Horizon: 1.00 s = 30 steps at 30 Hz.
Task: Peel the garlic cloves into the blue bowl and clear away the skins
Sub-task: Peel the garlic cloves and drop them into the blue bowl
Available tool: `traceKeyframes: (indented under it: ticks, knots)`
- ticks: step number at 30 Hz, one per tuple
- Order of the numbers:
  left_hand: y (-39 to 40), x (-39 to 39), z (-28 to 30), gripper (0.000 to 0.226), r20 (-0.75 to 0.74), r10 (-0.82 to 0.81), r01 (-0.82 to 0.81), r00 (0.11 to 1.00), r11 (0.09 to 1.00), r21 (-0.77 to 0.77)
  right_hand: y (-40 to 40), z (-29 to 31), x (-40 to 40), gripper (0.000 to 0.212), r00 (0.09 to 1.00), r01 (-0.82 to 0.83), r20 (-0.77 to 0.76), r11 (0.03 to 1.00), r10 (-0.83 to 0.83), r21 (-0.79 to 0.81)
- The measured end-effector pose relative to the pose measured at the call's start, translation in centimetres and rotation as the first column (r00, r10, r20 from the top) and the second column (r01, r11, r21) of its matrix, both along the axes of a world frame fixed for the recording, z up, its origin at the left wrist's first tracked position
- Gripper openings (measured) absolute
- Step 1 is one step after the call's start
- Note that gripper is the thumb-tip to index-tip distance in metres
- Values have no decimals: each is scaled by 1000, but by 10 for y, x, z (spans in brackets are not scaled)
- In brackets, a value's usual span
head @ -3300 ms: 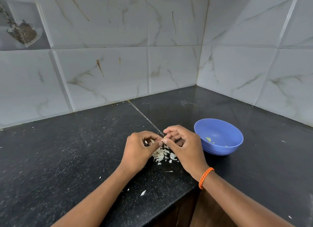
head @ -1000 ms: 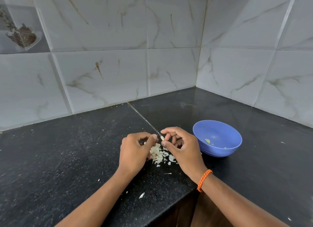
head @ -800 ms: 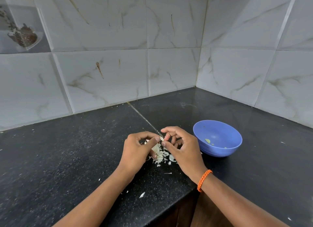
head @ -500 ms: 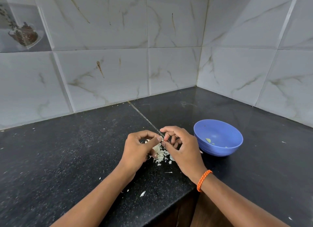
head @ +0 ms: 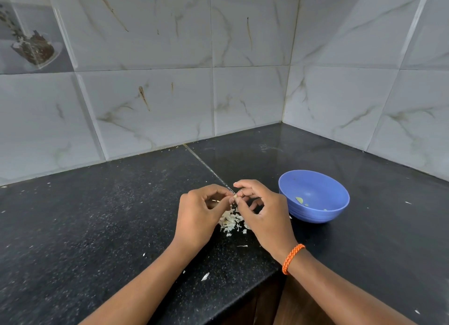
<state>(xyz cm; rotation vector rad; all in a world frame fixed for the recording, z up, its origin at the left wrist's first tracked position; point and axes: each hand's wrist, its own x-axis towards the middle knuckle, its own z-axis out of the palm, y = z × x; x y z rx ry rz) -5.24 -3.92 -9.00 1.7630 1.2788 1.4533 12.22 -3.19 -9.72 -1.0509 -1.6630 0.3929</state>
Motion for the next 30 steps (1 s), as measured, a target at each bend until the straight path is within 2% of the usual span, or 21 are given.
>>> traceKeyframes:
  ticks: [5,11,16,21,24,30]
  knots:
    - [-1,4,0,14,-76,46,-44,996,999,32,0,2,1,33,997,-19,-81,1000,18,-16]
    - [-2,5,1,18,-82,88,-85,993,995,44,-1,6,0,29,970,-127,-216,989,110,-70]
    - [-5,7,1,15,-88,99,-95,991,994,49,0,6,-1,25,976,-114,-189,993,104,-43]
    - [-7,9,2,10,-139,119,-109,983,991,83,-2,7,-5,33,978,-91,-189,995,83,-37]
    - [-8,8,1,7,-218,173,-143,960,979,146,-3,8,-7,38,979,-59,-196,997,49,-43]
    - [-10,11,0,10,-433,293,-157,853,934,322,-3,8,-8,40,972,-40,-235,996,21,-77]
